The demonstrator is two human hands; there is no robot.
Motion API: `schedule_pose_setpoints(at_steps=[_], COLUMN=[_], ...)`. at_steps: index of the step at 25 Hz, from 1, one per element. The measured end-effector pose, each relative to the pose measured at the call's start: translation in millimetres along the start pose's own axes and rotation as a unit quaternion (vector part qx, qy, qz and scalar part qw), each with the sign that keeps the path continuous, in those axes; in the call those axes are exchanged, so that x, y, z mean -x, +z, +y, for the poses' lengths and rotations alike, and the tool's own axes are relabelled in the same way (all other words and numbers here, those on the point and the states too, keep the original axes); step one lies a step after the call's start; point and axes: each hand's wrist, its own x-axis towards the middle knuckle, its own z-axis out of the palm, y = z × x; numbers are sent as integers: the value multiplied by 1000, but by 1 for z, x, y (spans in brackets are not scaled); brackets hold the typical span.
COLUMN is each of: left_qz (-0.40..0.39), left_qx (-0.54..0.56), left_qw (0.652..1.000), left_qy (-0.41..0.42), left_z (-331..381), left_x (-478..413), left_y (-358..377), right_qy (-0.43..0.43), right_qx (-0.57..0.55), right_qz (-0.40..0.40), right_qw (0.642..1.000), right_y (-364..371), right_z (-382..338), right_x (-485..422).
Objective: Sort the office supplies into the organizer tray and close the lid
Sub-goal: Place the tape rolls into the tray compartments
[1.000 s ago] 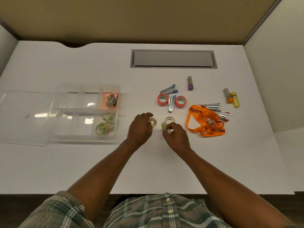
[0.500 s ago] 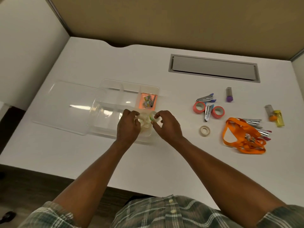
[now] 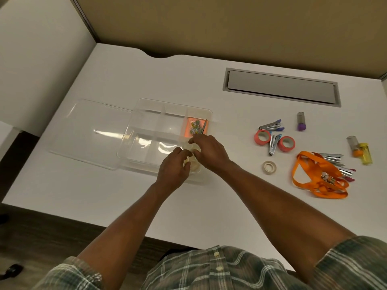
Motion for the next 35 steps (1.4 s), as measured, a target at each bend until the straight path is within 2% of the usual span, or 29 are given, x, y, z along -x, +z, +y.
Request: schedule_pose_setpoints(at_steps=[6, 12, 16, 19, 23, 26, 35], left_qz=[10, 52, 21, -37, -140, -185, -172], left_qx=[-24, -22, -54, -114, -174, -194, -181], left_qw=[1000, 995, 987, 975, 963, 957, 962], left_qy=[18, 81, 149, 187, 148, 114, 113], left_z=[6, 41, 71, 87, 86, 79, 62], left_x=[-2, -8, -8, -1, 9, 14, 18], left_y=[4, 20, 41, 65, 97, 115, 129], right_qy=[37, 111, 188, 216, 219, 208, 183], right_qx=[-9, 28, 117, 128, 102, 97, 139], right_qz=[74, 132, 96, 42, 0, 2, 13], right_qw=[997, 985, 970, 967, 970, 973, 973], right_y=[-15, -27, -36, -40, -42, -43, -45], right_z=[26, 81, 124, 148, 165, 170, 176], right_x=[21, 66, 100, 121, 136, 141, 146])
